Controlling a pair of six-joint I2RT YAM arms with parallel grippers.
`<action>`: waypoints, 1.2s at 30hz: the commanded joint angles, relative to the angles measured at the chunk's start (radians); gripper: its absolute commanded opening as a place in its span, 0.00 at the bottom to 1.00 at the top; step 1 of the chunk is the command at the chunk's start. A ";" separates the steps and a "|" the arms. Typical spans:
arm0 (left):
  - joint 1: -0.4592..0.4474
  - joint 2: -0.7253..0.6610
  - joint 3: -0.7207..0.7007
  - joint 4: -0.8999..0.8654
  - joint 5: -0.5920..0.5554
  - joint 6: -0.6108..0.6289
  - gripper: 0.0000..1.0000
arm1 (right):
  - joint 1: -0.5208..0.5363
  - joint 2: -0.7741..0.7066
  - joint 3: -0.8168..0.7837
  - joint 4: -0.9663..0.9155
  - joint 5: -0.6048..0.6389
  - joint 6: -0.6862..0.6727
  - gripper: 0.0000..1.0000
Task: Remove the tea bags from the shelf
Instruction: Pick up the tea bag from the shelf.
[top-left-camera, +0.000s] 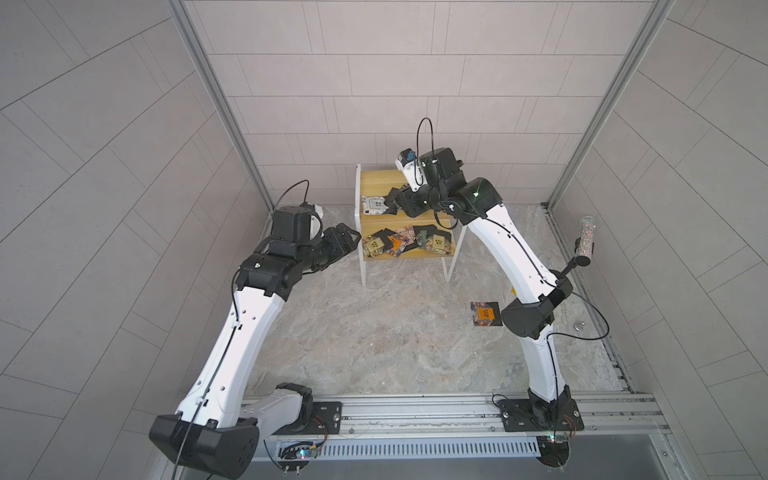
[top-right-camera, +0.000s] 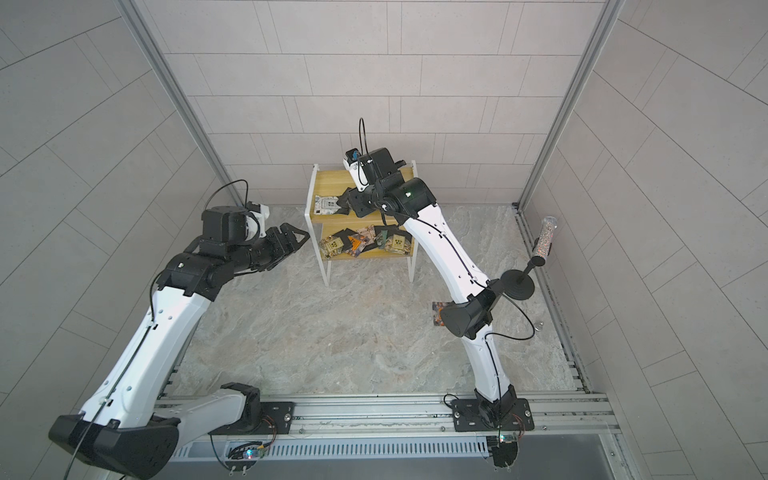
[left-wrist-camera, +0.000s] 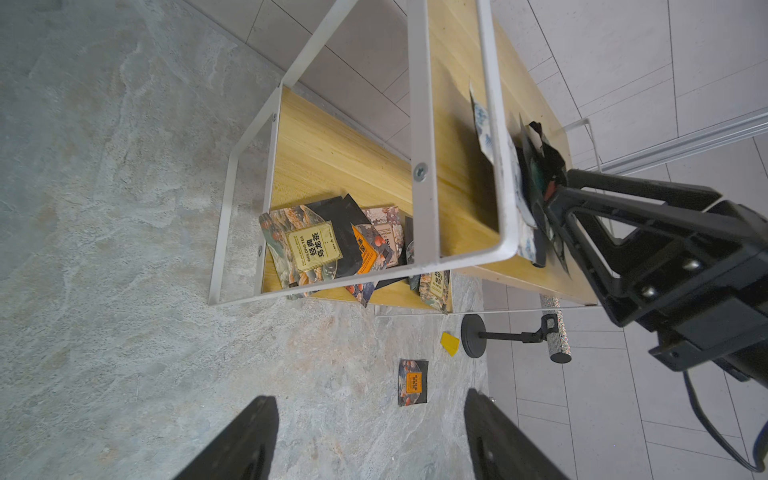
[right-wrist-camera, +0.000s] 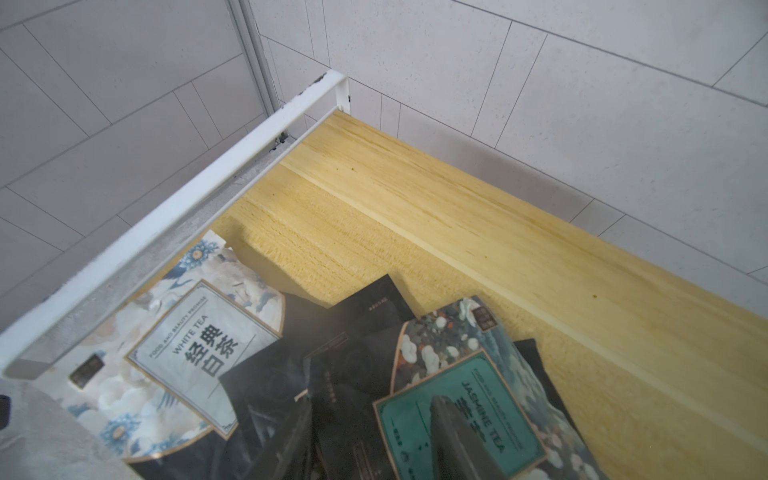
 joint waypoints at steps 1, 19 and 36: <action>0.006 -0.018 -0.012 0.001 -0.002 0.012 0.78 | -0.006 -0.003 -0.002 -0.004 -0.015 0.014 0.42; 0.007 -0.032 -0.025 0.004 -0.009 0.003 0.78 | -0.011 -0.039 0.002 0.034 -0.076 0.027 0.05; 0.007 -0.041 -0.023 0.007 -0.014 -0.001 0.78 | -0.010 -0.113 0.001 0.053 -0.017 -0.022 0.00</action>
